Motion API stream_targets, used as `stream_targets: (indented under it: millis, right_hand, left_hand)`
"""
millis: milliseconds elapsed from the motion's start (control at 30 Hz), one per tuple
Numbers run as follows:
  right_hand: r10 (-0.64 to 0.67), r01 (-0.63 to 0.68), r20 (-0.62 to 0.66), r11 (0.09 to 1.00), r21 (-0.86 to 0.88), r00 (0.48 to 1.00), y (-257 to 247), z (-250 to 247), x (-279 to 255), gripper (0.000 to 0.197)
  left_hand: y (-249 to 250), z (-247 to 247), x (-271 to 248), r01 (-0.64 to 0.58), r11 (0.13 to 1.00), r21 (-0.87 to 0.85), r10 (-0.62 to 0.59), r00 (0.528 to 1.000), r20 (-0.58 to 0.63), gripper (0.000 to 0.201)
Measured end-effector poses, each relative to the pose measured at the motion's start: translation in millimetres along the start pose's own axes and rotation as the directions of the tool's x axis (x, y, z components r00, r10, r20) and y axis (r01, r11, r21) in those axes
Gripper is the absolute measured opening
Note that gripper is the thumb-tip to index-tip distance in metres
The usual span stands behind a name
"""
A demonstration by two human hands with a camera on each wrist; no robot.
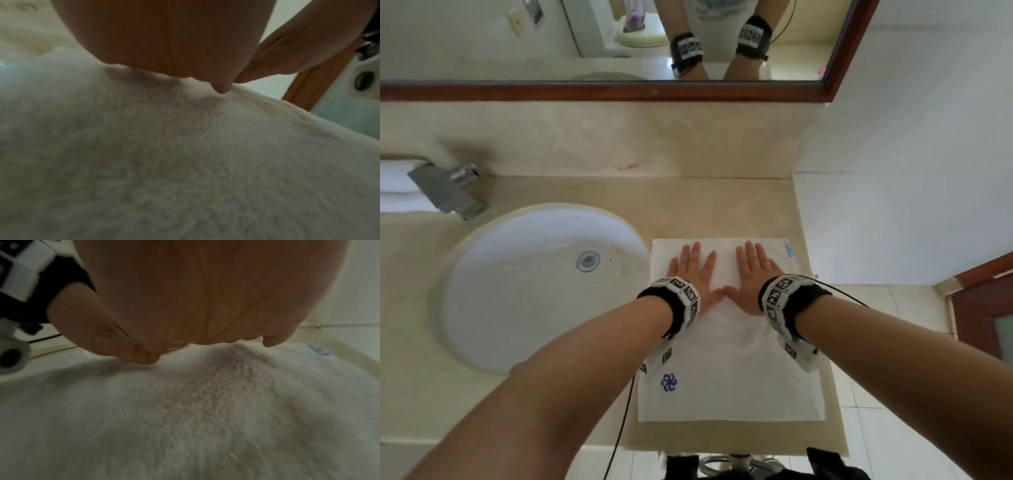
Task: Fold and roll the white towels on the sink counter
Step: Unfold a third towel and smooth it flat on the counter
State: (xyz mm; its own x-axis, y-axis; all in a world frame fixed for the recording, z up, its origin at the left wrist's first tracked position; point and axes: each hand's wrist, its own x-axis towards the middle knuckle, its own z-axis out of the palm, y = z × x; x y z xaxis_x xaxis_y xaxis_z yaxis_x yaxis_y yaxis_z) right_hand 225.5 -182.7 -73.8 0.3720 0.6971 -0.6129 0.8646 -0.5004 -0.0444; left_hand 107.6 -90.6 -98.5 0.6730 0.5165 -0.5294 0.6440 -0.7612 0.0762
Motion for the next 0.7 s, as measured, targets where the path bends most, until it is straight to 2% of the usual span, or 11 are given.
stream_targets:
  millis: [100, 233, 300, 367, 433, 467, 600, 700]
  right_hand:
    - [0.039, -0.04, 0.044, 0.999, 0.013, 0.998, 8, -3, 11, 0.086]
    - [0.179, -0.181, 0.039, 0.982, 0.062, 0.983, 40, -10, 14, 0.09]
    - [0.14, -0.14, -0.027, 0.99, -0.003, 0.99, 41, -11, 9, 0.09]
    - [0.015, -0.02, -0.069, 0.997, -0.074, 0.997, 27, -6, 3, 0.088]
    - [-0.064, 0.061, -0.027, 0.994, -0.091, 0.998, 7, 6, -6, 0.089]
    - [-0.074, 0.074, 0.004, 0.993, -0.088, 0.997, 1, 14, -9, 0.089]
    - [-0.061, 0.062, 0.013, 0.994, -0.094, 0.998, 5, 26, -8, 0.091]
    - [0.026, -0.024, 0.02, 0.997, -0.067, 0.999, 15, 19, -8, 0.091]
  left_hand:
    - [-14, -1, 4, 0.064, 0.998, -0.002, -0.064, 0.998, 0.012, 0.09]
    - [-46, -8, -3, 0.253, 0.967, -0.038, -0.251, 0.967, 0.049, 0.089]
    - [-45, -13, -6, 0.213, 0.977, 0.009, -0.213, 0.977, -0.009, 0.083]
    - [-30, -12, -12, 0.062, 0.998, 0.017, -0.062, 0.998, -0.034, 0.08]
    - [-15, 2, -23, -0.06, 0.998, 0.004, 0.06, 0.998, 0.013, 0.081]
    - [-11, 10, -27, -0.083, 0.996, 0.017, 0.082, 0.996, 0.037, 0.082]
    - [-30, 20, -31, -0.087, 0.992, 0.088, 0.084, 0.996, 0.034, 0.084]
    - [-52, 21, -44, -0.012, 0.995, 0.098, 0.005, 0.998, 0.07, 0.086]
